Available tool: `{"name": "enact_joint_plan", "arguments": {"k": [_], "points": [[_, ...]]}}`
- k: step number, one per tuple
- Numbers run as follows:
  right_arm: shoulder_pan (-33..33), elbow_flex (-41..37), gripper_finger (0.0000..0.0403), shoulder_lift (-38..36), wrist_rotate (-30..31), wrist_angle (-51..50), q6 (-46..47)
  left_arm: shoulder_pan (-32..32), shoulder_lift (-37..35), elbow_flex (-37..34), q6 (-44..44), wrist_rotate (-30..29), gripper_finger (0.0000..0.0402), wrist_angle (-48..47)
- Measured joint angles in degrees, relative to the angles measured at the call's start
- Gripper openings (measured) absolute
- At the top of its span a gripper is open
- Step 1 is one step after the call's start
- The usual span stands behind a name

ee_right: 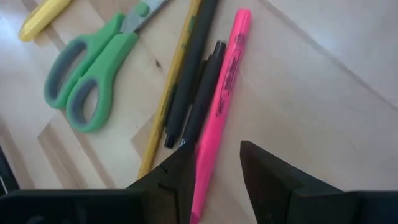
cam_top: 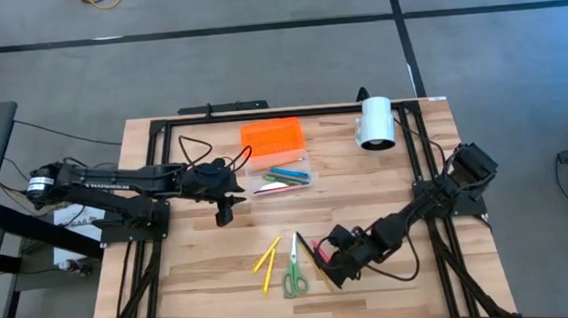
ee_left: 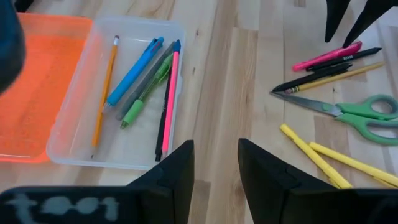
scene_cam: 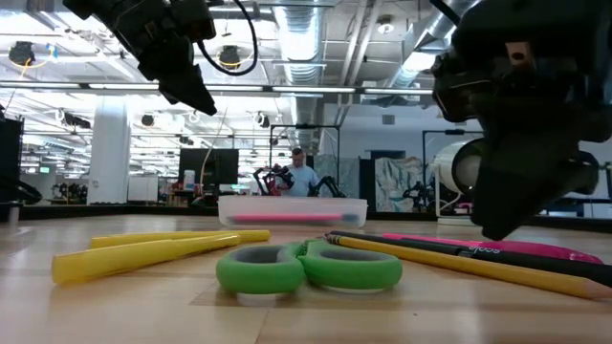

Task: Pick & place school supplies into a supply box
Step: Put the pink pen into the supply box

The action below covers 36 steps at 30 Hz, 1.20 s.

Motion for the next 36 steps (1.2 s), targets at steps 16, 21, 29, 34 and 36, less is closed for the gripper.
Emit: {"name": "enact_joint_plan", "arguments": {"k": [16, 21, 29, 34, 36], "points": [[-0.6, 0.0, 0.0118, 0.0, 1.7, 1.4, -5.4, -0.9, 0.0, 0.0, -0.8, -0.7, 0.0112, -0.1], [-0.6, 0.0, 0.0118, 0.0, 2.1, 0.6, -2.5, -0.9, 0.0, 0.1, -0.9, -1.1, 0.0112, -0.1], [-0.5, 0.0, 0.0118, 0.0, 3.1, 0.9, -0.1, -0.9, 0.0, 0.1, -1.1, -1.1, 0.0112, -0.1], [0.2, 0.0, 0.0118, 0.0, 4.6, 0.7, 0.2, -0.9, 0.0, 0.1, -1.1, -1.1, 0.0112, -0.1], [0.4, 0.0, 0.0118, 0.0, 5.7, 0.5, 0.2, -0.9, 0.0, 0.1, -1.1, -1.1, 0.0112, -0.1]]}}
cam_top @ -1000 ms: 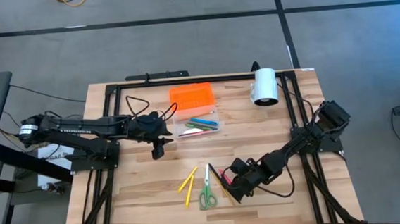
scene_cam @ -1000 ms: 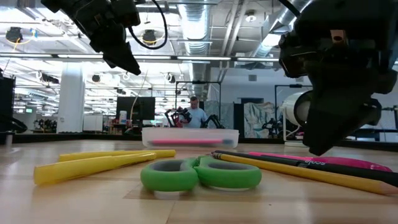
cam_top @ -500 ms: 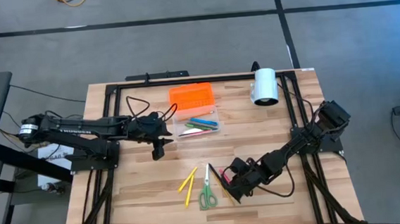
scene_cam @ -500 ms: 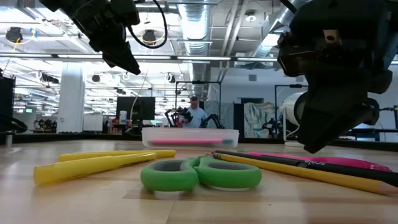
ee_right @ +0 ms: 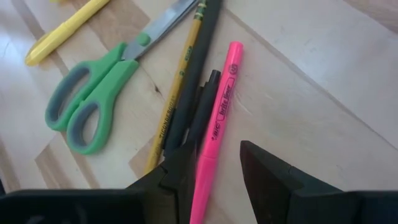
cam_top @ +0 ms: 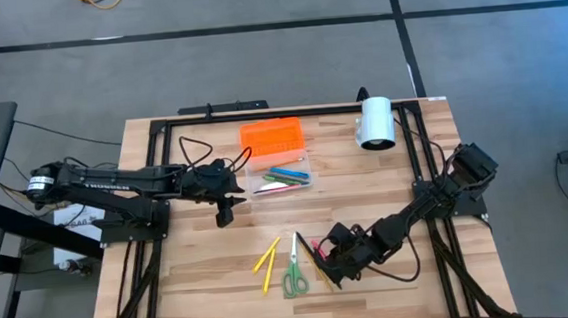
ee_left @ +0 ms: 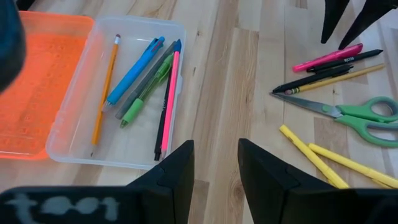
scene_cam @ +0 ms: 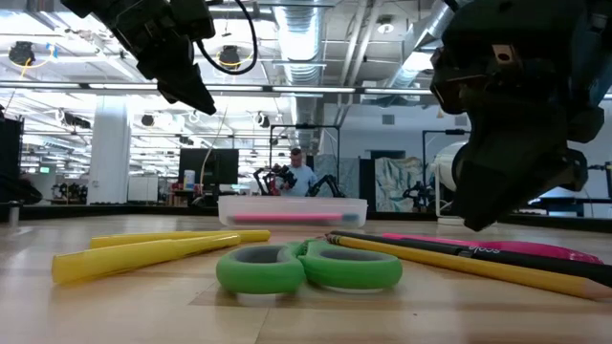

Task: Pick & place school supplies into a supply box
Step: Put the pink pen into the supply box

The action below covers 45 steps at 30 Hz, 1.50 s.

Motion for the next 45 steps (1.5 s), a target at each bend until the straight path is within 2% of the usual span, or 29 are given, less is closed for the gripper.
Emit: {"name": "enact_joint_plan", "arguments": {"k": [8, 11, 15, 25, 38, 45], "points": [[0.5, -0.2, 0.0118, 1.8, 0.0, 1.0, 1.2, 0.0, 0.0, 0.0, 0.0, 0.0, 0.0112, 0.0], [0.7, 0.2, 0.0118, 3.9, -1.1, 5.6, 2.5, 0.0, 0.0, 0.0, 0.0, 0.0, 0.0112, 0.0], [1.3, 0.9, 0.0118, 5.3, -0.4, 5.8, 4.0, 0.0, 0.0, 0.0, -0.1, 0.0, 0.0112, 0.0], [1.3, 1.7, 0.0112, 5.3, -1.0, -0.9, 8.4, 0.0, 0.0, 0.0, -0.7, 0.0, 0.0112, 0.1], [1.1, 1.9, 0.0044, 5.3, -5.0, -5.5, 5.0, 0.0, 0.0, 0.0, -1.5, 0.0, 0.0112, 0.1], [1.3, 4.9, 0.0033, 5.2, -7.4, -16.4, 4.5, 0.0, 0.0, 0.0, -1.5, -0.4, 0.0112, 0.1]]}}
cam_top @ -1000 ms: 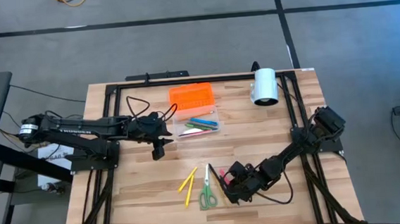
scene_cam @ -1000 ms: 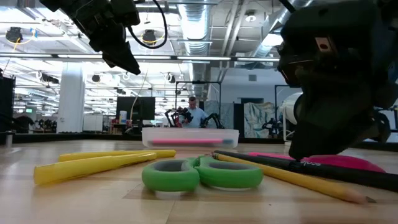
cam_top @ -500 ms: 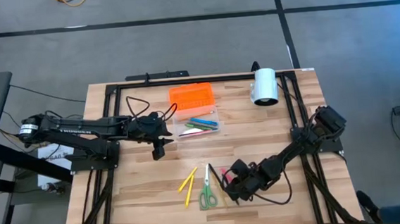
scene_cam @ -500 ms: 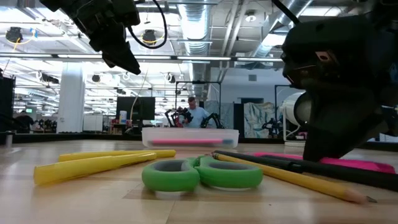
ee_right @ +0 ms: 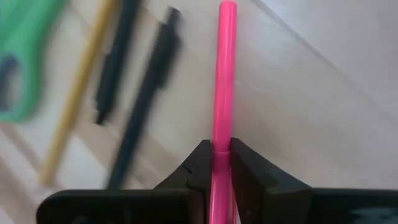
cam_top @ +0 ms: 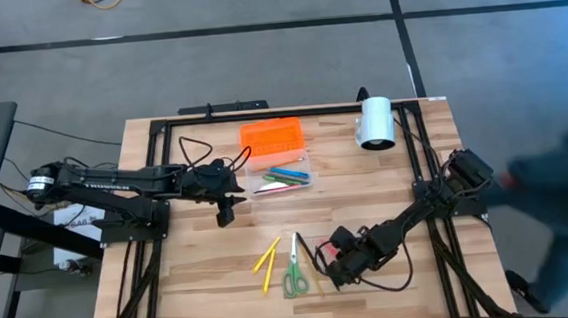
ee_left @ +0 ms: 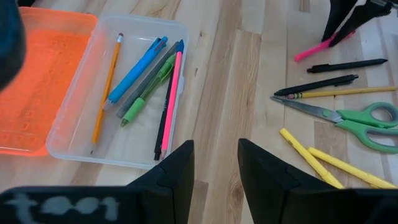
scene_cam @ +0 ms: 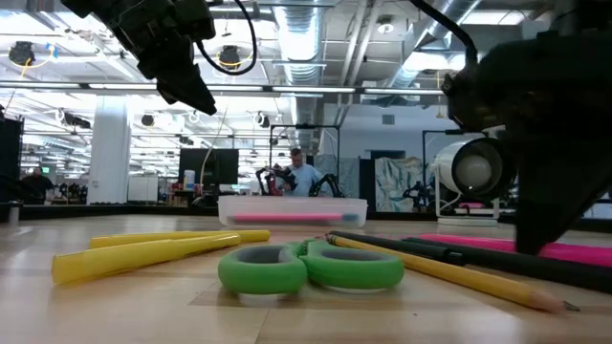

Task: Pick & place school supplies into a supply box
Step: Put the pink pen into the supply box

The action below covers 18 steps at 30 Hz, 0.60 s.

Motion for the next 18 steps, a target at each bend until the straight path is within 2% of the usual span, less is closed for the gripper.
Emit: {"name": "enact_joint_plan", "arguments": {"k": [6, 12, 18], "points": [[0.1, 1.9, 0.0039, 0.2, -1.2, -9.5, 0.5, 0.0, 0.0, 0.0, -0.1, 0.0, 0.0112, 0.0], [-0.1, 1.9, 0.0046, 0.2, -3.2, -9.3, 0.0, 0.0, 0.0, 0.0, -0.2, -0.1, 0.0112, 0.0], [-0.2, 1.9, 0.0085, 0.2, -6.2, -9.0, 1.6, 0.0, 0.0, 0.0, -0.2, -0.1, 0.0112, 0.0]]}}
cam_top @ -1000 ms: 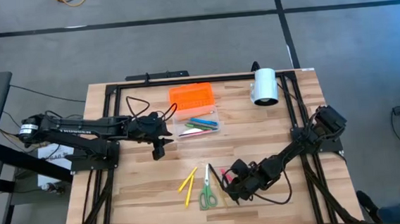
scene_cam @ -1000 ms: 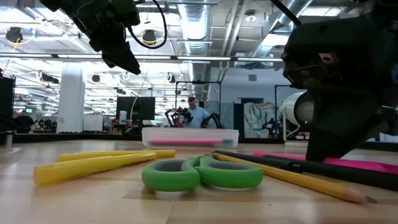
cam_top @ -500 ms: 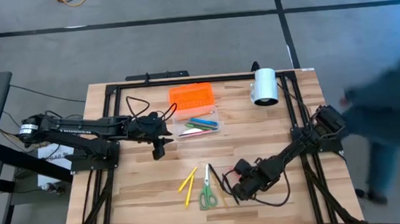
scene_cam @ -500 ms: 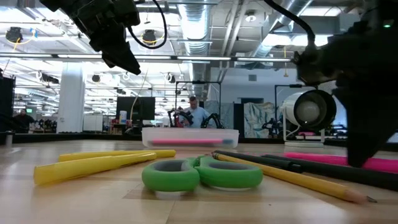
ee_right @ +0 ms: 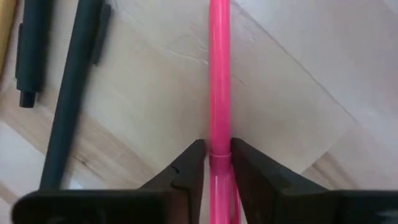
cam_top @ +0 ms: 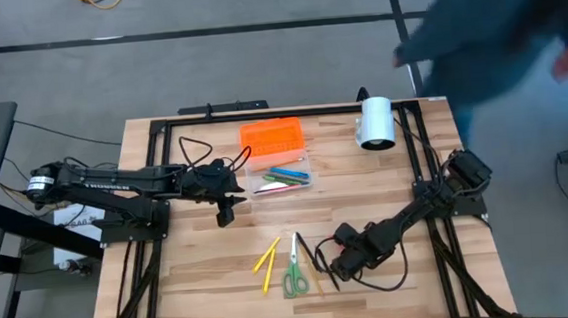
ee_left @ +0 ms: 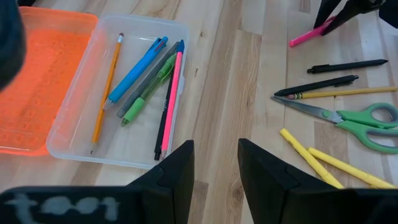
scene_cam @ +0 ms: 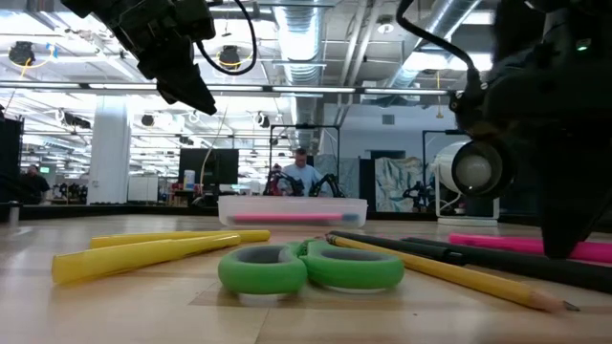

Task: Pick & place school supplies into a supply box
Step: Put the pink pen into the supply box

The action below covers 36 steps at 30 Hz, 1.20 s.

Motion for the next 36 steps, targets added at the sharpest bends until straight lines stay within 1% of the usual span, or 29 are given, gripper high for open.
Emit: {"name": "enact_joint_plan", "arguments": {"k": [3, 7, 16, 19, 23, 25, 29, 36], "points": [[-0.1, 0.0, 0.0101, -0.4, -1.5, 0.1, 1.7, 0.0, 0.0, 0.0, 0.0, 0.0, 0.0112, 0.0], [-0.4, -0.1, 0.0111, -1.8, -3.3, -0.3, 3.9, 0.0, 0.0, 0.0, 0.1, 0.0, 0.0112, 0.0], [-0.7, -0.3, 0.0113, -3.0, -8.7, -5.0, 5.0, 0.0, 0.0, 0.0, 0.8, 0.0, 0.0112, 0.1], [-0.4, -0.3, 0.0113, -3.0, -9.1, -4.9, 5.0, 0.0, 0.0, 0.0, 0.8, 0.0, 0.0112, 0.1], [-0.5, -0.3, 0.0113, -3.1, -11.1, -4.9, 5.0, 0.0, 0.0, 0.0, 0.8, 0.0, 0.0112, 0.1], [-0.4, -0.3, 0.0113, -3.1, -11.0, -4.9, 5.0, 0.0, 0.0, 0.0, 0.8, 0.0, 0.0112, 0.1], [-0.5, -0.2, 0.0102, -3.1, -10.5, -5.6, 4.8, 0.0, 0.0, 0.0, 0.8, 0.0, 0.0112, 0.1], [-0.5, -0.1, 0.0056, -3.2, -9.0, -5.8, 4.4, 0.0, 0.0, 0.0, 0.5, 0.0, 0.0112, 0.5]]}}
